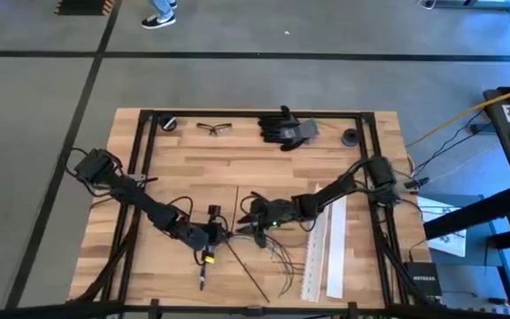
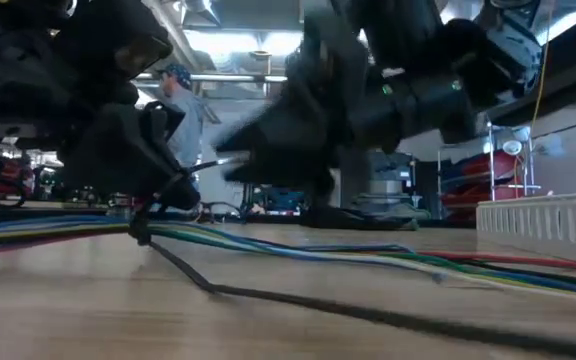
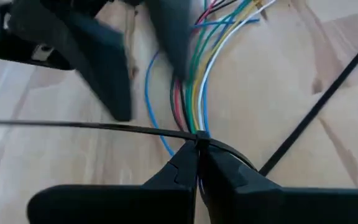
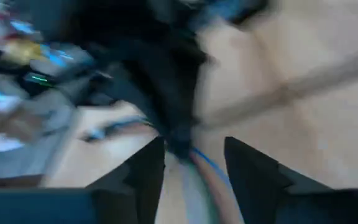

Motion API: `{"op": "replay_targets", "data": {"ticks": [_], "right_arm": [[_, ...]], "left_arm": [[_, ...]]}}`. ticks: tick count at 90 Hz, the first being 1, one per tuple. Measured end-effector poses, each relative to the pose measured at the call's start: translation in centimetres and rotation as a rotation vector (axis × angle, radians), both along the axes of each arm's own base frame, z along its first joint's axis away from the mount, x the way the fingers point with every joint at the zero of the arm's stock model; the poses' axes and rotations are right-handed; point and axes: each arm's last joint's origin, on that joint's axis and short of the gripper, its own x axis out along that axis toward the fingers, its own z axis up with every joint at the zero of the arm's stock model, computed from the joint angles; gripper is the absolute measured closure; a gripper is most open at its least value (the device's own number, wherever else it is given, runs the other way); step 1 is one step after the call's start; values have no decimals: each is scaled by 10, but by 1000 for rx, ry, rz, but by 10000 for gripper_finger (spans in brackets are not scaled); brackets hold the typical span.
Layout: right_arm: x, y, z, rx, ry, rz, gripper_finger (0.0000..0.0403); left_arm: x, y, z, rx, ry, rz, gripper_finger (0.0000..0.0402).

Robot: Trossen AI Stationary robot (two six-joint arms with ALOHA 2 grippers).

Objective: Ziptie cables
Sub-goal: Wrap the zip tie on the cables

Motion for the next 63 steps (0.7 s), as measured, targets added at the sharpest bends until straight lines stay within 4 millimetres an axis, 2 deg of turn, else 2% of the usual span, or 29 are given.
{"op": "replay_targets", "data": {"ticks": [9,21,40,63], "right_arm": [[5,0,-5,-29,-8,35,234],[9,-1,2,-64,-53,40,233],[9,-9,-6,-88,25,-8,233],[15,-6,7,-107,-82,42,233]], "left_arm": [[0,0,0,0,0,0,402],[0,0,0,0,0,0,402],[0,0,0,1,2,0,402],[0,0,0,13,0,-8,402]]}}
